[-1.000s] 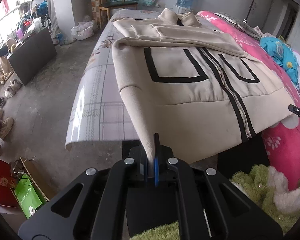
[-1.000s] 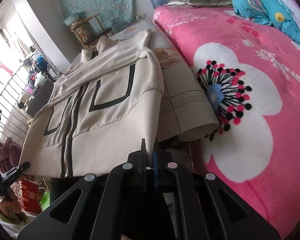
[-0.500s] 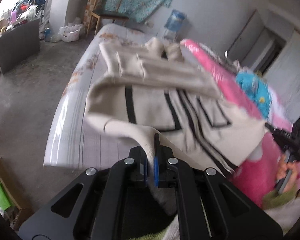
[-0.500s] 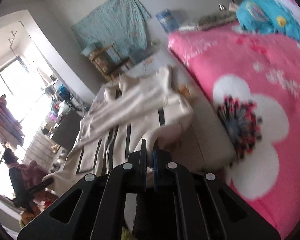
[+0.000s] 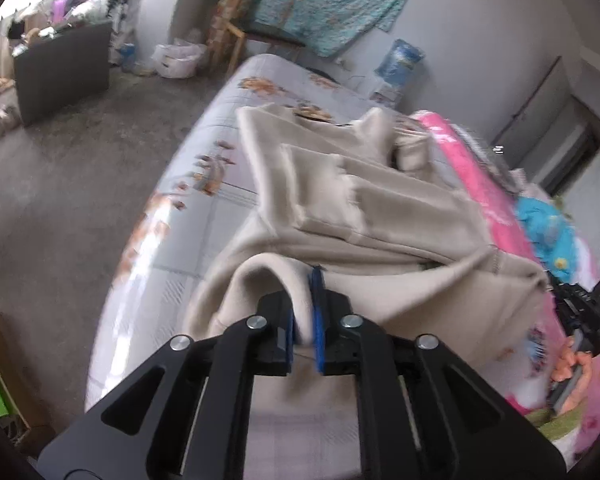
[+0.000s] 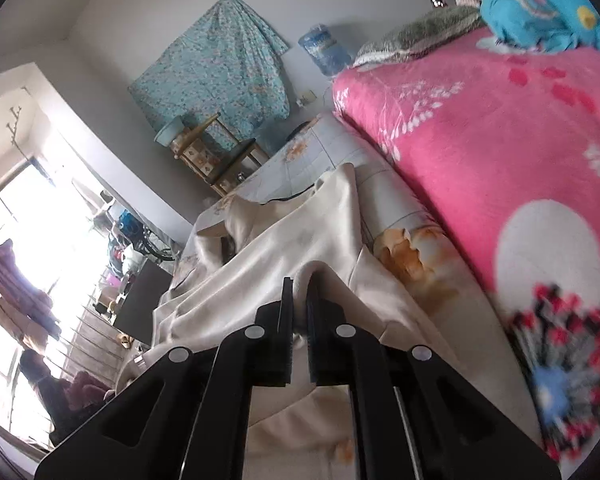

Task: Fold large clothes
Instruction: 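Lift the hem with both tools and fold it toward the collar, then open both tools to release the folded hem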

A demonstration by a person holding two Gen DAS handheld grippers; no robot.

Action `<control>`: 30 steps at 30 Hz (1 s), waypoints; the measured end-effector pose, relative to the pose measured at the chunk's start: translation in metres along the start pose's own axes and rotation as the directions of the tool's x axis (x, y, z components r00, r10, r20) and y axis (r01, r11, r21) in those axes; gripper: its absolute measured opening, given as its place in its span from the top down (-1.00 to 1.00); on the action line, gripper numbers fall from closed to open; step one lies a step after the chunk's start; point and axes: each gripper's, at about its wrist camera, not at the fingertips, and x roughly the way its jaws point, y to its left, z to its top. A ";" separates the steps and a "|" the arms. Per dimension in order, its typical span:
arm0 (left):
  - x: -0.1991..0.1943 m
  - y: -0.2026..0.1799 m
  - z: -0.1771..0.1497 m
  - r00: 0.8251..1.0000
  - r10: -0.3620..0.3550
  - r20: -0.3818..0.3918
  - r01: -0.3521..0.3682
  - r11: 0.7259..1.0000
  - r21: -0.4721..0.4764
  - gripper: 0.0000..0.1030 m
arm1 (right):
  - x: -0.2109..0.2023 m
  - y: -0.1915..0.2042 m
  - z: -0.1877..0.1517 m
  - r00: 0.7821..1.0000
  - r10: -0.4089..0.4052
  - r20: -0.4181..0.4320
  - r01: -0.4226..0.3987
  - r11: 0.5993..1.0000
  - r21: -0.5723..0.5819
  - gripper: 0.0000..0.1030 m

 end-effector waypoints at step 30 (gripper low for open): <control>-0.001 0.008 -0.053 0.951 0.309 -0.027 -0.304 0.945 0.122 0.40 | 0.006 -0.015 -0.035 0.943 -0.314 -0.109 0.267 0.910 -0.316 -0.30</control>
